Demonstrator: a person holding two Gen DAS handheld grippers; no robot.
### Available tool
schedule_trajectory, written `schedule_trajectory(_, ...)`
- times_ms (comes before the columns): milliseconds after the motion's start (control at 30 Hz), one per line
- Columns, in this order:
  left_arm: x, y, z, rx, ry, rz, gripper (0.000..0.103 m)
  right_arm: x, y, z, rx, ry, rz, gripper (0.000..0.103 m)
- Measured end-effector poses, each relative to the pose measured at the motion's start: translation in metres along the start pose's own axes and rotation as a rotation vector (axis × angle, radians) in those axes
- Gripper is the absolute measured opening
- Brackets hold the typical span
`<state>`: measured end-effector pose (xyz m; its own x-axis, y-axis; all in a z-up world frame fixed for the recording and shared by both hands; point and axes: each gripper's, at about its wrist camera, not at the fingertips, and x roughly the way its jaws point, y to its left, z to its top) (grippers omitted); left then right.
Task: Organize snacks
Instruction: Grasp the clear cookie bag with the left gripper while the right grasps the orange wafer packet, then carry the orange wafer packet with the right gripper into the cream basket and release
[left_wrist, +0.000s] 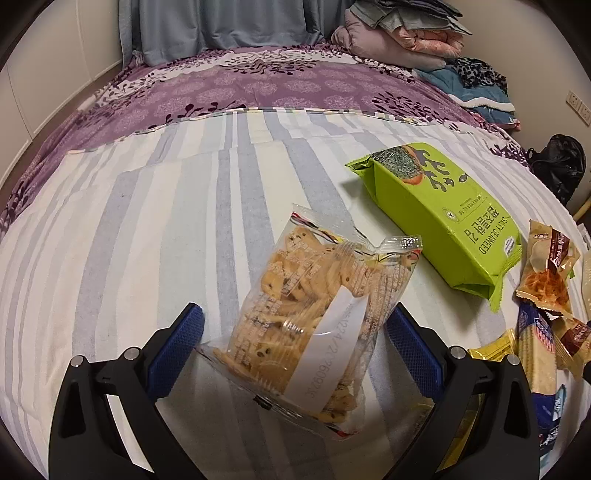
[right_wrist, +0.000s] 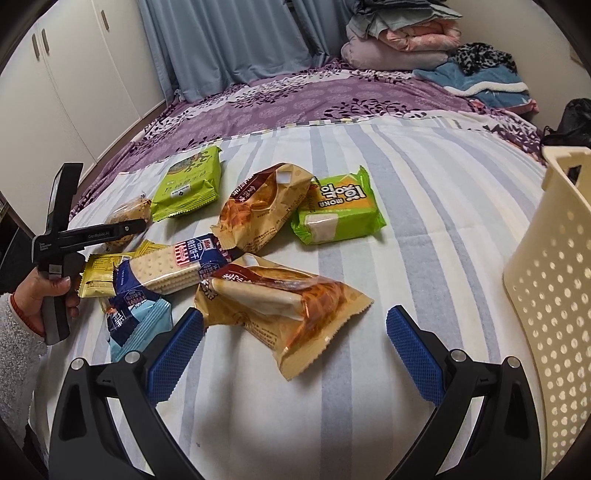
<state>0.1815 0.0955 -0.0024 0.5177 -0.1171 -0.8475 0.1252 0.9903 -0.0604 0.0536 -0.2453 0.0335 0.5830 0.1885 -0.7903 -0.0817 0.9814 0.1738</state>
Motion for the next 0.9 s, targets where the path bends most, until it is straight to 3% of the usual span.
schedule_trajectory(100, 0.001, -0.001, 0.0, 0.005, -0.007, 0.002, 0.099, 0.006, 0.004, 0.005, -0.006, 0.011, 0.017, 0.098)
schedule_trajectory(167, -0.001, 0.001, 0.0, -0.001, -0.018, 0.002, 0.092, 0.009, 0.005, 0.008, -0.001, 0.02, 0.027, 0.098)
schedule_trajectory(233, -0.003, 0.004, 0.002, -0.012, -0.028, 0.001, 0.074, 0.01, 0.008, 0.01, 0.006, 0.027, 0.033, 0.098)
schedule_trajectory(400, -0.007, 0.011, 0.004, -0.044, -0.048, -0.029, 0.059, 0.006, 0.01, 0.009, 0.022, 0.015, 0.051, 0.098)
schedule_trajectory(900, -0.037, 0.015, 0.0, -0.096, -0.107, -0.027, 0.057, 0.039, 0.019, 0.013, -0.023, 0.064, -0.011, 0.098)
